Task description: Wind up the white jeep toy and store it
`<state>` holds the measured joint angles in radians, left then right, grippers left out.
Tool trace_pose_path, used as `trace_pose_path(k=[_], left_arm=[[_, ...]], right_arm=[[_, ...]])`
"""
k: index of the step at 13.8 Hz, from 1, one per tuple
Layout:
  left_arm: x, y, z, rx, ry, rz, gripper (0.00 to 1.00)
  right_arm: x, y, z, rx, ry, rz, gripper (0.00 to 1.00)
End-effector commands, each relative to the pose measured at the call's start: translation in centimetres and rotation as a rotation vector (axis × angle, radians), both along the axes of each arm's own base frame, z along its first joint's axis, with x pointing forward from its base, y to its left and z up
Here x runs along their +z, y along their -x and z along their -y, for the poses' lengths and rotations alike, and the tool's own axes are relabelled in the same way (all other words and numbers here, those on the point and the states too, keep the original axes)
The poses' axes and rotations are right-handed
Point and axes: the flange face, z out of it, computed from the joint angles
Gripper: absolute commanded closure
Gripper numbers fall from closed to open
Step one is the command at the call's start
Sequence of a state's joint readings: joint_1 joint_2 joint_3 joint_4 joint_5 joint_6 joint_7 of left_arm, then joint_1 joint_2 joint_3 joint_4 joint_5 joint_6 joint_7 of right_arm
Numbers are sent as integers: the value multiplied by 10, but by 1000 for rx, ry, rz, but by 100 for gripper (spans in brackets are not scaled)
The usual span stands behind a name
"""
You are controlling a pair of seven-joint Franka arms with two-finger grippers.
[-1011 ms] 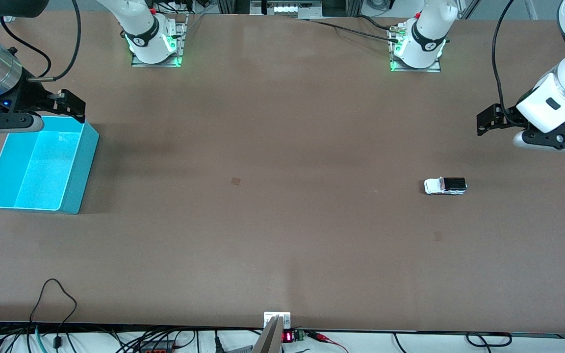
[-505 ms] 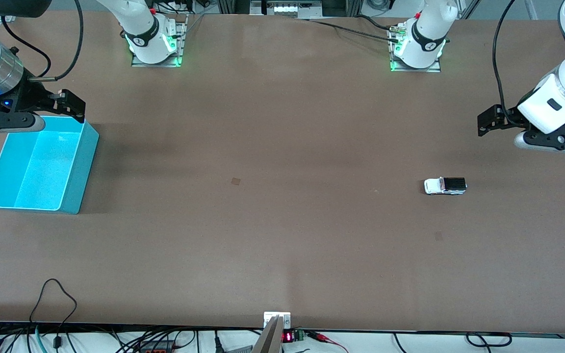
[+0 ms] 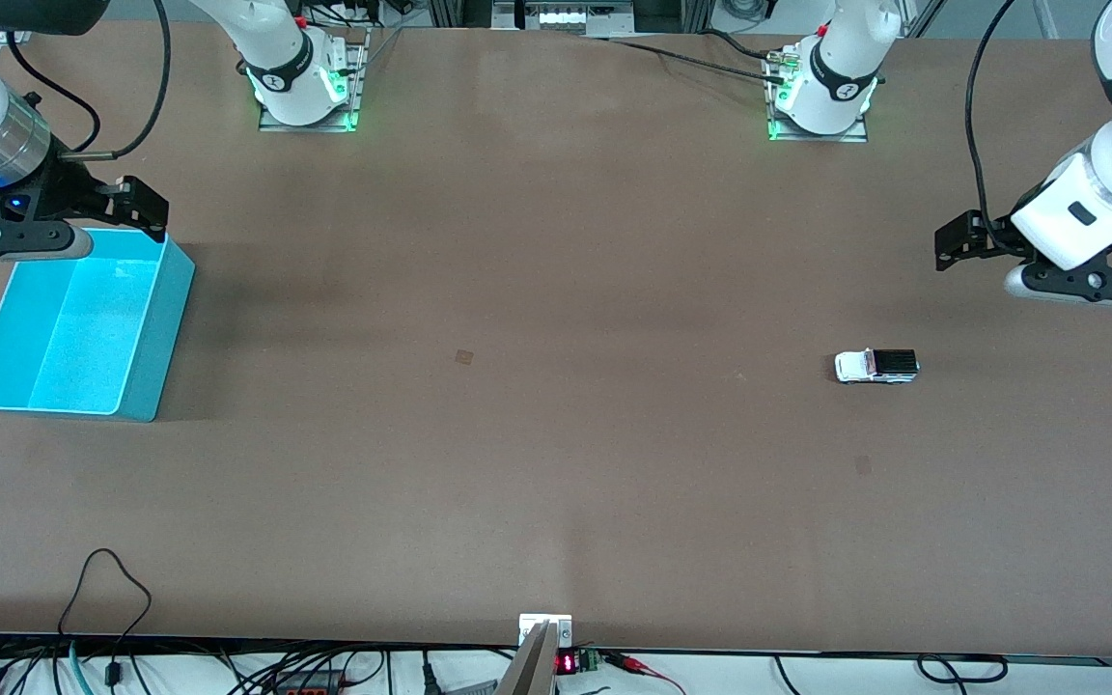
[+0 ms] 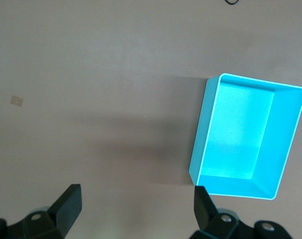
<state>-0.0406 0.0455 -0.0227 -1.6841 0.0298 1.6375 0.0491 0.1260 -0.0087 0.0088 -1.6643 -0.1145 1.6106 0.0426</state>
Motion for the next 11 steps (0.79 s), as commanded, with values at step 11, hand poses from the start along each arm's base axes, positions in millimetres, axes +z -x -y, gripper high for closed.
trace_pose_path(k=[11], left_arm=[[-89,-6,-30,-391,44,-291,0]], right_arm=[[3,1,14,-26,15,-2,0]])
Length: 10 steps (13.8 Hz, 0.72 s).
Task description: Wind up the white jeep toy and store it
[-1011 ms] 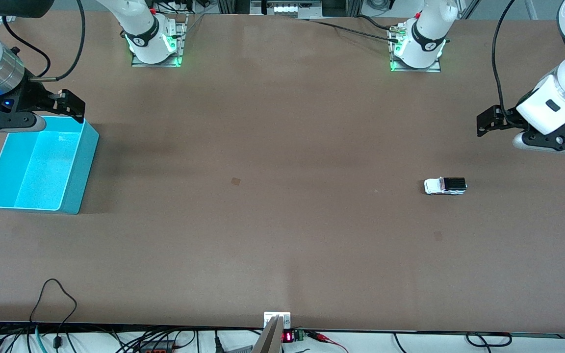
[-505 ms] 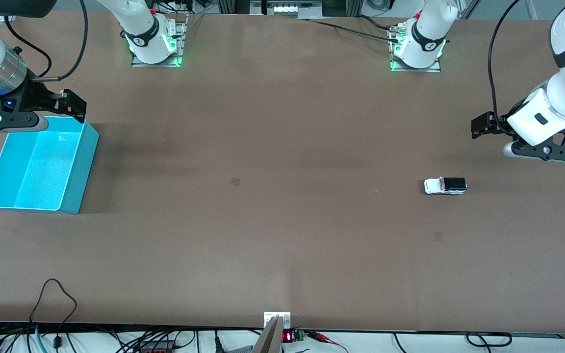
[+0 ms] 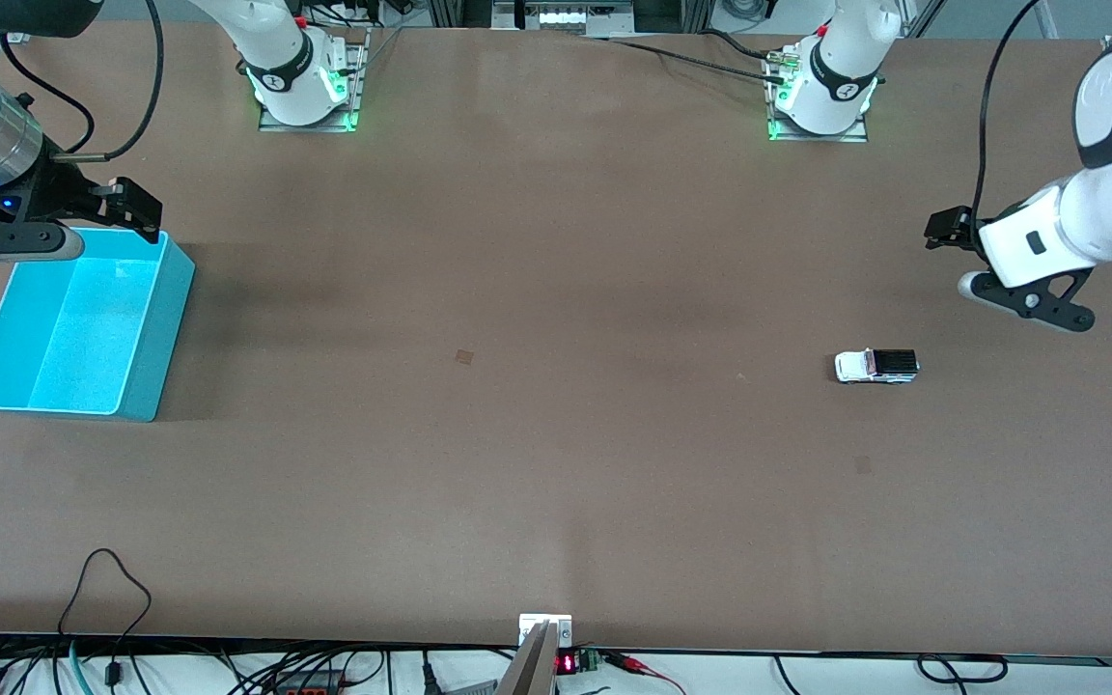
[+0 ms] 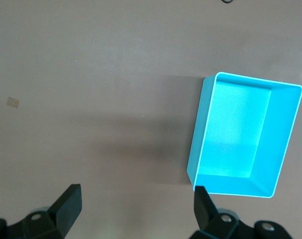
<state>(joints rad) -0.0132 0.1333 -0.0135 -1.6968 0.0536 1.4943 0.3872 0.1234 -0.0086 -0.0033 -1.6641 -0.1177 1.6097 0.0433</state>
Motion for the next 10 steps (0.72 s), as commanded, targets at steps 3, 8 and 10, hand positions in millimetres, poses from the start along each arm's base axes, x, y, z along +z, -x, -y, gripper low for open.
trace_pose_path(k=[3,8,10], left_arm=[[-67,-22,-29,-282,96,-35,0],[-165,-13,-39,-691,177,88,0],[-204,-15,-36,-838,198,117,0]], right_arm=[[3,1,5,-8,7,-2,0],[3,-1,6,-9,3,6,0],[1,-3,6,-11,0,4,0]])
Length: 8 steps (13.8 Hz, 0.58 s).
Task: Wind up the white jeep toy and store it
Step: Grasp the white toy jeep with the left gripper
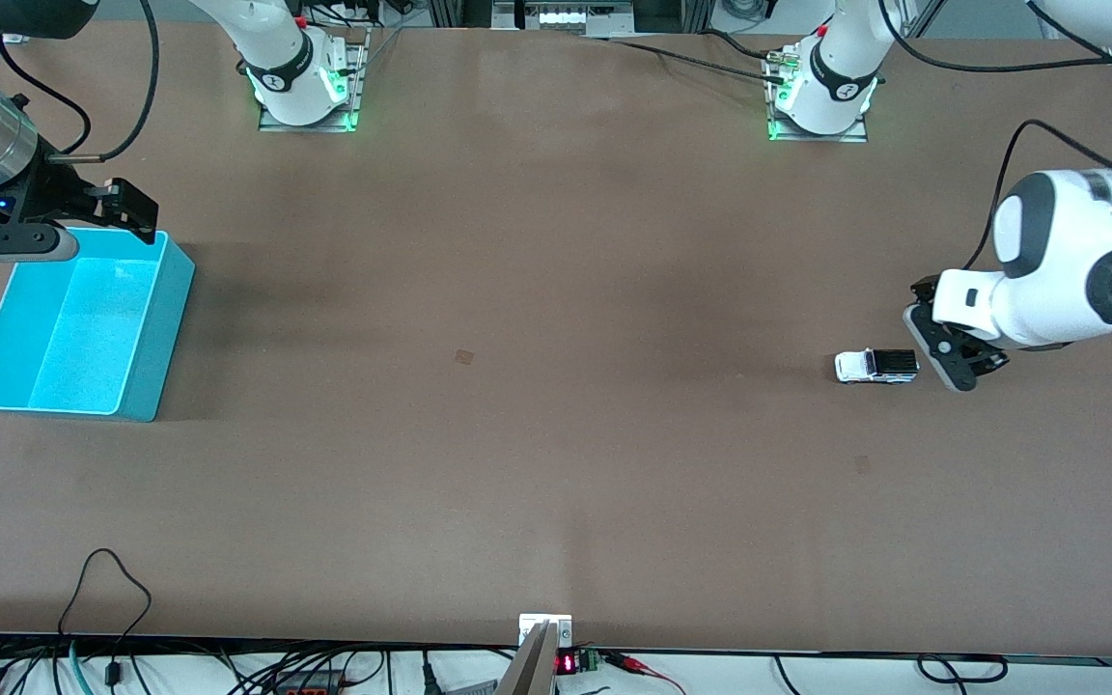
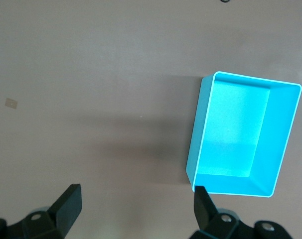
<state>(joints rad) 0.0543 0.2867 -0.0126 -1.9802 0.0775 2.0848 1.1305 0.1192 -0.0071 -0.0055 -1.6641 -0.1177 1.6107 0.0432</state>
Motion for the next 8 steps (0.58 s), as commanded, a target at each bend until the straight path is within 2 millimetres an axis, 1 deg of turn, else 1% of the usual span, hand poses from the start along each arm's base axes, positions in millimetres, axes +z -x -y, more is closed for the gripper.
trace_pose_path(k=[1,3,5,7,8], left_arm=[[-39,3,1,-203,21,42,0],[-65,9,3,-262,31,73,0],[-88,16,6,-280,34,102,0],[-102,20,8,-303,26,108,0],[-104,20,8,-322,16,109,0]], right_arm=[[2,-1,1,-3,0,5,0],[1,-2,0,-7,-1,6,0],[1,-1,1,-9,-1,3,0],[1,-1,1,-8,-3,2,0],[1,-2,4,-8,-3,5,0]])
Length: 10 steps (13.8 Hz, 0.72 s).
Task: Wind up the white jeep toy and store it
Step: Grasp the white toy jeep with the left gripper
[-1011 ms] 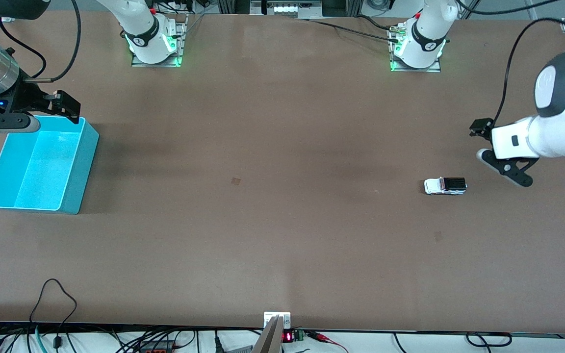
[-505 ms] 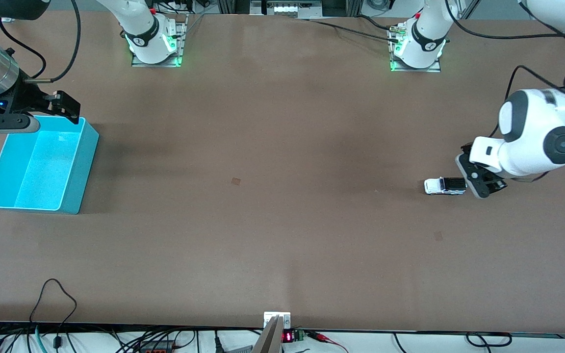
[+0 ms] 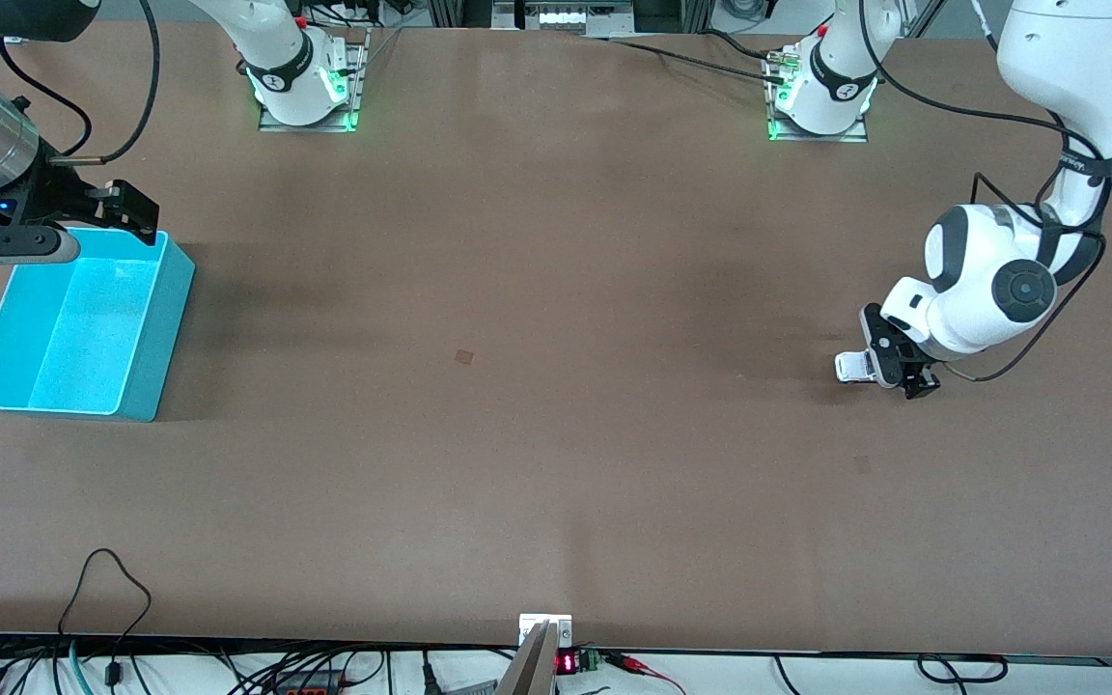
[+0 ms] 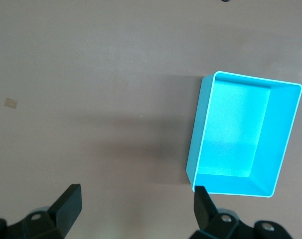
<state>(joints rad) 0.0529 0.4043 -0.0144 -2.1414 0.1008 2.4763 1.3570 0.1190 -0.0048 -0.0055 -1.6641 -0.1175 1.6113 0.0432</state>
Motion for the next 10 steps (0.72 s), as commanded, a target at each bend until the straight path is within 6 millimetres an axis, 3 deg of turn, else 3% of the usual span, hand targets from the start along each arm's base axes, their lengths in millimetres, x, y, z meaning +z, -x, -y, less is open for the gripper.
trace_pose_path(k=[1,2,3,4,5,7,10], left_arm=[[-5,1,1,-65,-26,23,0],[-8,1,2,-70,-25,26,0],[-11,1,2,-86,-23,26,6],[-12,1,2,-115,-21,24,21],[-16,1,-1,-130,-20,17,31],[-17,0,-1,-178,-16,14,62],[-12,-2,0,-183,-18,13,77]], right_arm=[[2,-2,14,-24,-4,4,0],[0,-3,24,-39,-6,-1,0],[-1,-3,31,-31,-14,-7,0],[-1,-4,34,-22,-21,-8,0],[-3,-5,39,-17,-23,-11,0],[-4,-6,45,-22,-23,-14,0],[-3,-5,40,-18,-23,-14,0]])
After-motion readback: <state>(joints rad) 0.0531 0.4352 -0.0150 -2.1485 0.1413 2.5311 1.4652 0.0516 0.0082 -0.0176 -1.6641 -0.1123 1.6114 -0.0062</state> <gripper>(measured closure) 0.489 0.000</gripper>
